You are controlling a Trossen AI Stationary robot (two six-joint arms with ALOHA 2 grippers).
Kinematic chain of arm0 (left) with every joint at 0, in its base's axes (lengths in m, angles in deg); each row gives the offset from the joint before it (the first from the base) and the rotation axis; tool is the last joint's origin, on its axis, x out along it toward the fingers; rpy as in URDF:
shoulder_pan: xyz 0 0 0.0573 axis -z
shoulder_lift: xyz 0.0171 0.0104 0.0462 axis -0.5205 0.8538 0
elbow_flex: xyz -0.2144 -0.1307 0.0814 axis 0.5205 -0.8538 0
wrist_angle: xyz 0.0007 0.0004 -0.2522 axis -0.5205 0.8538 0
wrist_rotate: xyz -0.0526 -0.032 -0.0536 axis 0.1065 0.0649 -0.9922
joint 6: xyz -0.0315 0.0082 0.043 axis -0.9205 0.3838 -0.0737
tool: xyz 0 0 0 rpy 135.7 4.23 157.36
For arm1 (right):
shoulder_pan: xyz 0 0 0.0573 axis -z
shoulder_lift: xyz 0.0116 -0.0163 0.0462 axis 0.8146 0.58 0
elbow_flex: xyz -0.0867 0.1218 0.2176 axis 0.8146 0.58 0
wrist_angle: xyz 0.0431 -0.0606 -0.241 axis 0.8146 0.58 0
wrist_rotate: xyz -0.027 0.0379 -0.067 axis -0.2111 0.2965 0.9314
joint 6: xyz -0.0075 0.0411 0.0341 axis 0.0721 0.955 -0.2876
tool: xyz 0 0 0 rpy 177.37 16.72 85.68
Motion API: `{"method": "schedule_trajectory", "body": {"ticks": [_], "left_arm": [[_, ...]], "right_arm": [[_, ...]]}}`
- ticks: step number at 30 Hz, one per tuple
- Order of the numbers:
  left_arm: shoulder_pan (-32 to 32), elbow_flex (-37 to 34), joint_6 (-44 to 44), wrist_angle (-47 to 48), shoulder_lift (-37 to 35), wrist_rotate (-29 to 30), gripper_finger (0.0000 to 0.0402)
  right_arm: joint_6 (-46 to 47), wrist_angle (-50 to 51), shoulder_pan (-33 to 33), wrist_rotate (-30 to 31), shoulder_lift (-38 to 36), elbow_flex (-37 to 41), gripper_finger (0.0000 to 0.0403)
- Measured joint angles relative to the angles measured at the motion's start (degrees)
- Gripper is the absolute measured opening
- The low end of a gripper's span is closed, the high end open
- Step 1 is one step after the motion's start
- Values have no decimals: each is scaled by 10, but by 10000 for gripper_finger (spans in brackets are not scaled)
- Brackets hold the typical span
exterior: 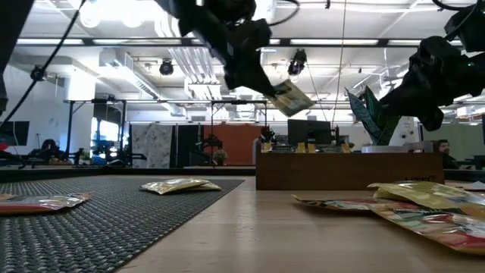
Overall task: Pick & Place Tea
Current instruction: Put the yellow tea bag into the middle section of the wooden organizer
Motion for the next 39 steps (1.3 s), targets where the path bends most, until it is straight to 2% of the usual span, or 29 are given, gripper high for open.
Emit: {"method": "schedule_trajectory", "body": {"ticks": [7, 12, 23, 31, 39], "left_arm": [[32, 155, 123, 206, 98, 5, 0], [44, 201, 166, 272, 141, 6, 0], [45, 202, 179, 292, 146, 1, 0], [45, 174, 168, 291, 146, -17, 0], [45, 157, 148, 293, 146, -36, 0]], "right_arm": [[0, 0, 0, 1, 0, 1, 121], [0, 0, 0, 1, 0, 1, 126], [0, 0, 0, 0, 0, 1, 128], [0, 0, 0, 0, 0, 1, 118], [0, 0, 0, 0, 0, 1, 127]]}}
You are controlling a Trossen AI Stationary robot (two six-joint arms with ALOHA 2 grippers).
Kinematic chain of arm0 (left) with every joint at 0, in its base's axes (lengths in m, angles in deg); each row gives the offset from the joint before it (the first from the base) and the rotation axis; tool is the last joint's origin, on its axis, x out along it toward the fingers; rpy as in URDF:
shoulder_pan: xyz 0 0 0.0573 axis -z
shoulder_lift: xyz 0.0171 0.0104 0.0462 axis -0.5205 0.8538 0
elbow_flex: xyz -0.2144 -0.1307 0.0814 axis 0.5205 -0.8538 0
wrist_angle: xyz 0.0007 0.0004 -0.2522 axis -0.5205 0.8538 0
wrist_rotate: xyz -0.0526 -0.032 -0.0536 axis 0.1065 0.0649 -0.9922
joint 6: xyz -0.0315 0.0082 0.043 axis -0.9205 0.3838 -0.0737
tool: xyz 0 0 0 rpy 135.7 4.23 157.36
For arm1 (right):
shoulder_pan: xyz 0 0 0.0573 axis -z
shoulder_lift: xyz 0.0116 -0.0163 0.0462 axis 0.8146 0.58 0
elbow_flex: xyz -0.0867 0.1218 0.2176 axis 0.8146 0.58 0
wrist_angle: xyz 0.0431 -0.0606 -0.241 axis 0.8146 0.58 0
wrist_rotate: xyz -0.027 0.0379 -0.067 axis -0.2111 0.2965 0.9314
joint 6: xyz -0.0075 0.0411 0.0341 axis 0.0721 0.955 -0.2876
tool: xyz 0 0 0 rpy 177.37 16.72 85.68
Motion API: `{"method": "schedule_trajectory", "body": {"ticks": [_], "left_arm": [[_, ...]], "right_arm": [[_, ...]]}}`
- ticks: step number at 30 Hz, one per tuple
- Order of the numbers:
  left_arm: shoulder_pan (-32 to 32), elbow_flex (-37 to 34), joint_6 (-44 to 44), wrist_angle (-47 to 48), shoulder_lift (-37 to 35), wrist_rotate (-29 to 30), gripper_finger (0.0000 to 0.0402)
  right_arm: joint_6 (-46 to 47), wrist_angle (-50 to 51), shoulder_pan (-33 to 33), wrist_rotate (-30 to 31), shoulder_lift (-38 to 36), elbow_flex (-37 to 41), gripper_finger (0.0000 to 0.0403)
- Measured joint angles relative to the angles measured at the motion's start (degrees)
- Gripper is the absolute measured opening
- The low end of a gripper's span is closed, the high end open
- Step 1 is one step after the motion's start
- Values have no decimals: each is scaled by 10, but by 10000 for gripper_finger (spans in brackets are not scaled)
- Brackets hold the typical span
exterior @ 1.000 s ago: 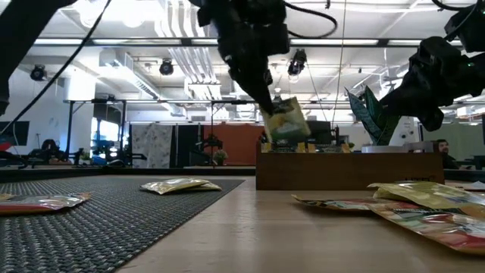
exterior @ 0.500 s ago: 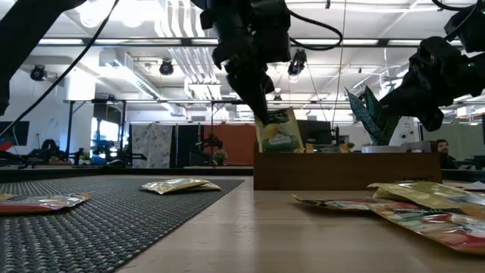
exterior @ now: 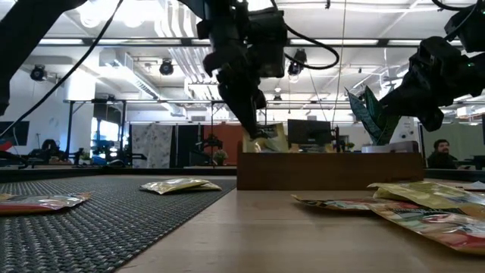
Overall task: Pick & Place Tea
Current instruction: Put the yellow tea bag into the middle section of the wooden organizer
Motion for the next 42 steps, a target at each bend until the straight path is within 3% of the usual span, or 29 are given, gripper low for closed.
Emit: {"method": "schedule_trajectory", "body": {"ticks": [4, 8, 11, 14, 17, 20, 28, 33, 42], "left_arm": [[0, 0, -4, -1, 0, 8, 0], [1, -1, -9, -13, 0, 73, 0], [1, -1, -17, -14, 0, 84, 0], [3, -2, -25, -14, 0, 72, 0], [7, -8, -32, -13, 0, 15, 0], [11, -16, -46, -21, -1, 11, 0], [13, -38, -55, -60, -1, 149, 0], [15, -37, -61, -58, -1, 108, 0], [15, -37, -70, -76, -1, 122, 0]], "right_arm": [[0, 0, 0, 0, 0, 0, 132], [0, 0, 0, 0, 0, 0, 131], [0, 0, 0, 0, 0, 0, 126], [0, 0, 0, 0, 0, 0, 122], [0, 0, 0, 0, 0, 0, 119], [0, 0, 0, 0, 0, 0, 119], [0, 0, 0, 0, 0, 0, 130], [0, 0, 0, 0, 0, 0, 132], [0, 0, 0, 0, 0, 0, 119]]}}
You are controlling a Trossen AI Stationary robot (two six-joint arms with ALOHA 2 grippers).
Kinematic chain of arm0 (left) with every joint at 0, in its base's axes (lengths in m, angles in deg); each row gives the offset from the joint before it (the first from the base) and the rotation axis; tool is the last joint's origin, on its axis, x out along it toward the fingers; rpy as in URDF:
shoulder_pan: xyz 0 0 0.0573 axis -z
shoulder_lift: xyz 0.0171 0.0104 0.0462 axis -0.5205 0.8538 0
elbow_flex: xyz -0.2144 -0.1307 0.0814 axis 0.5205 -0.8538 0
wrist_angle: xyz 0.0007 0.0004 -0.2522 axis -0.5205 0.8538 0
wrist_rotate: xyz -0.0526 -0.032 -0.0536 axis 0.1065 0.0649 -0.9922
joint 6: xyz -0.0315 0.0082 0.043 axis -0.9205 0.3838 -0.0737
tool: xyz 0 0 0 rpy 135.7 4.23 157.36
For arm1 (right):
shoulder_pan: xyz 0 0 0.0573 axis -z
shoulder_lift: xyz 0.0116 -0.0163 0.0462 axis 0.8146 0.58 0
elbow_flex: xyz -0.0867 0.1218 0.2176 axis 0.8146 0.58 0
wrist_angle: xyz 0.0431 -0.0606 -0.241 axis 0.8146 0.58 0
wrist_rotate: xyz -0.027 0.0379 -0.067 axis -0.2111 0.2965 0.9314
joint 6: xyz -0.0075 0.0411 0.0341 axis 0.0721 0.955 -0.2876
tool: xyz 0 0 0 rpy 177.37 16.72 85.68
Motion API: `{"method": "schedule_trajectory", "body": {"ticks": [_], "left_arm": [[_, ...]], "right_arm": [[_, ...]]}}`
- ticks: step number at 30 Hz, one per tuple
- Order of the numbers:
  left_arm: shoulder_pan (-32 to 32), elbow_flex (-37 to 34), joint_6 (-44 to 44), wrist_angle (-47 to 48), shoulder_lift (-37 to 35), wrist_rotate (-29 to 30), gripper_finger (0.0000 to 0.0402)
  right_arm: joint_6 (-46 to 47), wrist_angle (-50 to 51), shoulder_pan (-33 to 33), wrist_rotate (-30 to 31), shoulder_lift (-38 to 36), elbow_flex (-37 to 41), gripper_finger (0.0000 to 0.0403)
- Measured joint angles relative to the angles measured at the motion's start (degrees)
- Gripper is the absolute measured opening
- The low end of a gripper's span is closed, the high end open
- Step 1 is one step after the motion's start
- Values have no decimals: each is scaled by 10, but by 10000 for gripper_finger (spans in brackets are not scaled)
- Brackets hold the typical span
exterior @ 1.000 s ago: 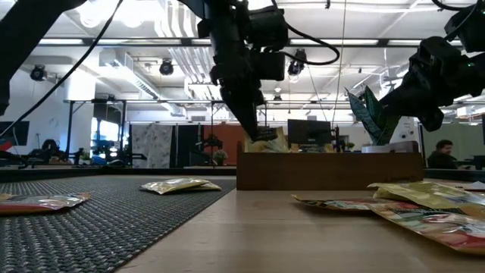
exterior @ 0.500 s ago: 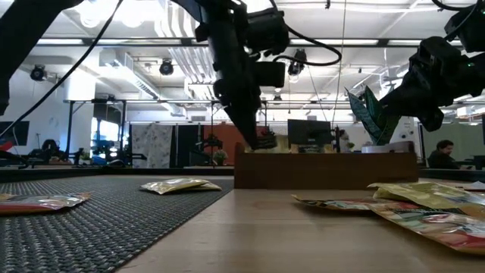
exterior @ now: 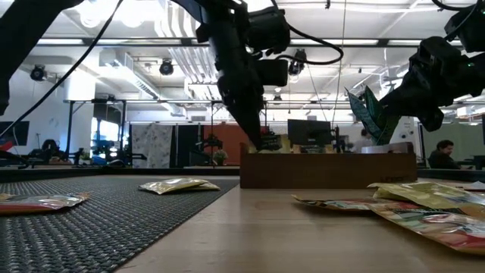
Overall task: Pick & Place Tea
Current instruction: Put the yellow tea bag into the middle section of the wooden organizer, then put the orange tea bag into the left section of the wooden organizer
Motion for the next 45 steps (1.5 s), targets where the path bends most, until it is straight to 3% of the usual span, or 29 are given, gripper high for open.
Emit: {"method": "schedule_trajectory", "body": {"ticks": [4, 16, 34, 45], "left_arm": [[0, 0, -11, -5, 0, 11, 8], [1, 0, -24, -15, -1, 11, 83], [2, 44, -31, 15, -4, 34, 84], [7, 48, -140, 104, -57, 40, 84]], "right_arm": [[0, 0, 0, 0, 0, 0, 119], [0, 0, 0, 0, 0, 0, 132], [0, 0, 0, 0, 0, 0, 124], [0, 0, 0, 0, 0, 0, 130]]}}
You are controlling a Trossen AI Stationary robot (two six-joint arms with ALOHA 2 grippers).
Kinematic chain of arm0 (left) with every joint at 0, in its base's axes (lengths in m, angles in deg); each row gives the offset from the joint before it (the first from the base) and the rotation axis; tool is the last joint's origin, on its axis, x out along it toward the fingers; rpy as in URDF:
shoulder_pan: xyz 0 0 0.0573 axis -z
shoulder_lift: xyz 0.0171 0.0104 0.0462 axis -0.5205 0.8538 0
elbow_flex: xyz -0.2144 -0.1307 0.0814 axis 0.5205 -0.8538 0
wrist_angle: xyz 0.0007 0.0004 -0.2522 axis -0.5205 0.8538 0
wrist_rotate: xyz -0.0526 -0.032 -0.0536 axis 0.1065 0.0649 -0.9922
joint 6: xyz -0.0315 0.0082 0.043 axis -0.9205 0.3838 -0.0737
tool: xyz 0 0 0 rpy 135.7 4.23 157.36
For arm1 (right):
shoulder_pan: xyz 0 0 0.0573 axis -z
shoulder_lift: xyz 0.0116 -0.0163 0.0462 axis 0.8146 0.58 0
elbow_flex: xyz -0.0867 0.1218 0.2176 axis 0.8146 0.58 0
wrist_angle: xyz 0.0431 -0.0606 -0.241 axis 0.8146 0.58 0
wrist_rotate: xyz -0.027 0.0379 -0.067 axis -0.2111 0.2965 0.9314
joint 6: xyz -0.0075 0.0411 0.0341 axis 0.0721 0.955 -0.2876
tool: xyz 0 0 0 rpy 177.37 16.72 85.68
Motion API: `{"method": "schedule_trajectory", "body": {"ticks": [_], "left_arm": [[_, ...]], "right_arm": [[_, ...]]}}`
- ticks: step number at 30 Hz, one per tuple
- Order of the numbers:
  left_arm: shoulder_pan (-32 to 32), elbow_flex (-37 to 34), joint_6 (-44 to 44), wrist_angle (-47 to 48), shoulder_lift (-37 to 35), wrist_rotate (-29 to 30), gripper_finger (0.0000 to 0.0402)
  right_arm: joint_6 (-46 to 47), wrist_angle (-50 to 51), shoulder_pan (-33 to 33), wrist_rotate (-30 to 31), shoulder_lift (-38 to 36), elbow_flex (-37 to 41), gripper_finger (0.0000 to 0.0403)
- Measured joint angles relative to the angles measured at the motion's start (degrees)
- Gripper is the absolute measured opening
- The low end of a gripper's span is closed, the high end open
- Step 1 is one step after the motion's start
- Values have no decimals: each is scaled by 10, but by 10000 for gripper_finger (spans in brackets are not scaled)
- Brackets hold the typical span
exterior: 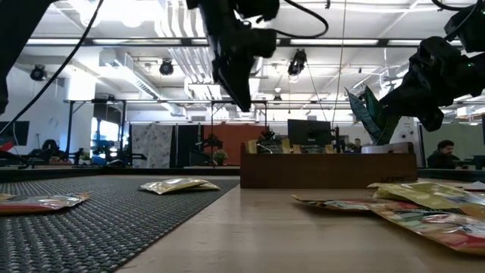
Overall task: Pick & Place Tea
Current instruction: Put the orange tea bag into the left section of the wooden organizer
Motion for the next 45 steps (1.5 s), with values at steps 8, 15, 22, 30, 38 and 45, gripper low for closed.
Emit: {"method": "schedule_trajectory", "body": {"ticks": [8, 15, 22, 30, 38, 45], "left_arm": [[21, -29, -64, 92, -35, 21, 84], [61, -180, -154, 77, -107, -77, 84], [90, -406, -297, -102, -244, -202, 84], [99, -592, -432, -278, -348, -229, 84], [119, -649, -452, -349, -379, -250, 84], [135, -659, -477, -393, -371, -290, 84]], "right_arm": [[0, 0, 0, 0, 0, 0, 120], [0, 0, 0, 0, 0, 0, 120], [0, 0, 0, 0, 0, 0, 125], [0, 0, 0, 0, 0, 0, 125], [0, 0, 0, 0, 0, 0, 119], [-23, 0, 0, 0, 0, 0, 129]]}}
